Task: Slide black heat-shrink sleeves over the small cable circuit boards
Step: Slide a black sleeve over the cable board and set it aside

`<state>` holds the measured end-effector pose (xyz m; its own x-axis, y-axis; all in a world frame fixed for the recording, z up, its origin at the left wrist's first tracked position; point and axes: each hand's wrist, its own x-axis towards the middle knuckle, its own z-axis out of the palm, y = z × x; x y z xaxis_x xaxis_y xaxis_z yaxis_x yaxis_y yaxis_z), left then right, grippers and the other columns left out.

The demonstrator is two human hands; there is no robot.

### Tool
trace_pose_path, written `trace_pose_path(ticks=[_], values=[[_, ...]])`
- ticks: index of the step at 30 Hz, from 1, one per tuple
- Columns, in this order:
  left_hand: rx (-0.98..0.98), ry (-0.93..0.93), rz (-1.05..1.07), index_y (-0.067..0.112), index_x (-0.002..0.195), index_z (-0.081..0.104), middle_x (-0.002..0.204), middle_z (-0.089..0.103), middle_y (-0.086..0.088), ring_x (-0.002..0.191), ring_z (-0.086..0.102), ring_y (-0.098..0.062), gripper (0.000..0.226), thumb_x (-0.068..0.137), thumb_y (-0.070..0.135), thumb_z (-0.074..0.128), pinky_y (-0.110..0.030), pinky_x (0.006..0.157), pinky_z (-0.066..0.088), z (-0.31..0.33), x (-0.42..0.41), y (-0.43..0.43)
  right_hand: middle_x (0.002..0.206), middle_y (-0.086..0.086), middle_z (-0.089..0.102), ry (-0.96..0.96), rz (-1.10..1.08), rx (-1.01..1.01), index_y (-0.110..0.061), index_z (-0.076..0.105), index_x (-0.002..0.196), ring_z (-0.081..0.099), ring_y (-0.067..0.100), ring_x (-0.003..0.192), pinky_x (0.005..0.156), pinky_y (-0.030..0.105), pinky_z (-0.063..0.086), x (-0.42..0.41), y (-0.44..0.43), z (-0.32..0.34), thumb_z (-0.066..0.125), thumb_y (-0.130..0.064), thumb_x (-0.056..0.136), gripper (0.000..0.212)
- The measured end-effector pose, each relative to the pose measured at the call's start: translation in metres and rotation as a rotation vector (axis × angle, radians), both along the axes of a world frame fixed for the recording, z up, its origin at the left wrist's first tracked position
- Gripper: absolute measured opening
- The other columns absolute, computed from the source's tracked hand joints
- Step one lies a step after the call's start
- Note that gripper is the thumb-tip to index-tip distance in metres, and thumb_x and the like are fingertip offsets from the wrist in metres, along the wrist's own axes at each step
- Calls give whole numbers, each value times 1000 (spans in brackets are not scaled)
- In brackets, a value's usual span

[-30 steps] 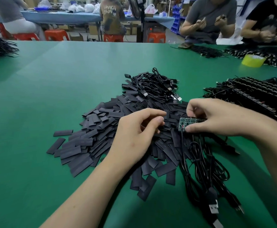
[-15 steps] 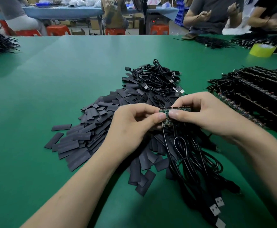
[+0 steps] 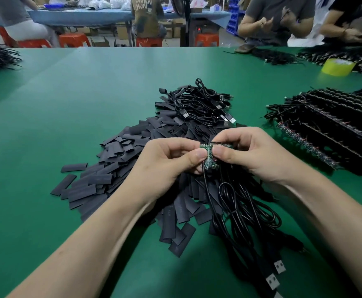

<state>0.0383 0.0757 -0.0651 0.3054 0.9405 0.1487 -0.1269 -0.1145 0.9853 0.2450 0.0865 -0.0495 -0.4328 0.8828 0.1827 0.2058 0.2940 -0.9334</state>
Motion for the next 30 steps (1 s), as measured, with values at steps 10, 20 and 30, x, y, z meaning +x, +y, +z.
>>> trace_pose_path(ticks=[10, 20, 30], values=[[10, -113, 65, 18, 79, 80, 76, 74, -1, 67, 67, -9, 10, 74, 26, 77, -19, 67, 56, 3, -1, 1, 83, -8, 73, -357, -283, 36, -22, 76, 88, 63, 5, 73, 75, 24, 46, 37, 8, 5, 78, -26, 87, 4], [161, 30, 255, 18, 91, 79, 83, 75, 1, 80, 64, -13, 21, 80, 36, 76, -28, 81, 51, 4, -6, 4, 88, 2, 77, -158, -93, 160, -19, 71, 89, 69, 39, 86, 85, 54, 55, -31, -15, 5, 63, -33, 97, 18], [493, 1013, 351, 39, 97, 77, 92, 66, 18, 91, 57, -3, 27, 80, 60, 75, -28, 76, 49, -6, -21, 11, 54, -8, 38, 294, -152, -77, -20, 66, 82, 31, 8, 40, 42, 23, 41, 2, -6, 61, 53, -29, 103, 26]])
